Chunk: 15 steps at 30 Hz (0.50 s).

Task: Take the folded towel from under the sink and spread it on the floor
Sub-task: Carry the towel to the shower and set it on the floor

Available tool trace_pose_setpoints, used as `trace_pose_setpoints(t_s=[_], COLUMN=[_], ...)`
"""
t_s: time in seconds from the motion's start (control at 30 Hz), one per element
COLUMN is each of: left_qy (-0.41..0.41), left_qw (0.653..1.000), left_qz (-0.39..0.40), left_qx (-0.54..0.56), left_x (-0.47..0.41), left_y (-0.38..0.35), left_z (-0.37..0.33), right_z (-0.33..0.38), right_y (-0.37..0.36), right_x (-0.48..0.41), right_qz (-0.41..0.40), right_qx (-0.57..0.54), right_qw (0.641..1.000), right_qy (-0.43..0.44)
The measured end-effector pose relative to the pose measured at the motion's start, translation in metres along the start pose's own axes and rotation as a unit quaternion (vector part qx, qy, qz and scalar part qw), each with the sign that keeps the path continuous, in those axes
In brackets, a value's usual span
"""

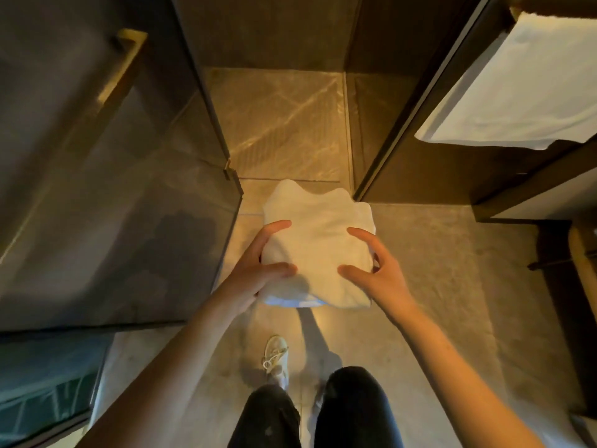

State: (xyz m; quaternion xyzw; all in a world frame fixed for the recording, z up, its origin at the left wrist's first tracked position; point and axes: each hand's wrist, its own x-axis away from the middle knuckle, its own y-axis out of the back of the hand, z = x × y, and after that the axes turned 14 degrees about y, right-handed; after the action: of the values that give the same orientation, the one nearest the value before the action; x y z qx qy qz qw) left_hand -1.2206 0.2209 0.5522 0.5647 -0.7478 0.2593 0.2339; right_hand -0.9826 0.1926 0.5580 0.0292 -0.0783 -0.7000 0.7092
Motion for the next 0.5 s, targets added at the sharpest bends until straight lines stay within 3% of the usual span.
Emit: trace_pose_setpoints(t_s=[0.23, 0.5], left_qy=[0.047, 0.106], left_qw=[0.998, 0.991], left_qz=[0.002, -0.01], left_qx=[0.029, 0.085], left_x=[-0.144, -0.327], left_y=[0.002, -0.03], left_z=[0.039, 0.159], right_z=[-0.113, -0.323], right_y=[0.018, 0.052], right_x=[-0.098, -0.17], right_qz=[0.032, 0.053], right_qx=[0.023, 0.036], right_qw=[0.999, 0.996], right_qy=[-0.03, -0.063])
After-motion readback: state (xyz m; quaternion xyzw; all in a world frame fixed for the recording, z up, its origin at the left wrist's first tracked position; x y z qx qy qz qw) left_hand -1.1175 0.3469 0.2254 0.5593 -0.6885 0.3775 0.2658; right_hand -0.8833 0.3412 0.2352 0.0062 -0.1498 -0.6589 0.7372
